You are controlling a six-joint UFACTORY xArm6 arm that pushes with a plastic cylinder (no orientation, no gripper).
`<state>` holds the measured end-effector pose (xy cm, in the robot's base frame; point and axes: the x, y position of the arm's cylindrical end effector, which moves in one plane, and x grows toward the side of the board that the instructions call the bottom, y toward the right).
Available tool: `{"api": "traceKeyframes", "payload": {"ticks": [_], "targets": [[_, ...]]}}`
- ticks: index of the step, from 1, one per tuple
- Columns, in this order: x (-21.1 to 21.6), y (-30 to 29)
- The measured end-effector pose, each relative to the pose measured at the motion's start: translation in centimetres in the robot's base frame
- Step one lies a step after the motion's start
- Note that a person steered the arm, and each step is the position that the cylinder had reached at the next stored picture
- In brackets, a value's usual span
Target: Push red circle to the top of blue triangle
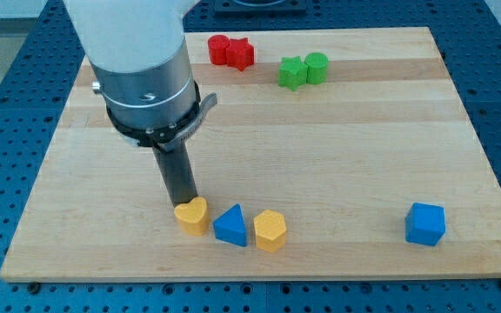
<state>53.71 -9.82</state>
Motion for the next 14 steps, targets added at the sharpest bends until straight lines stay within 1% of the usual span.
{"api": "traceKeyframes", "payload": {"ticks": [1, 2, 4, 7, 8, 11, 12, 14], "targets": [[-0.2, 0.0], [-5.0, -0.5], [-17.1, -2.5], [-30.5, -2.9], [-34.1, -2.3], [-34.4, 0.9], [-33.2, 1.1], [-29.4, 1.4]]}}
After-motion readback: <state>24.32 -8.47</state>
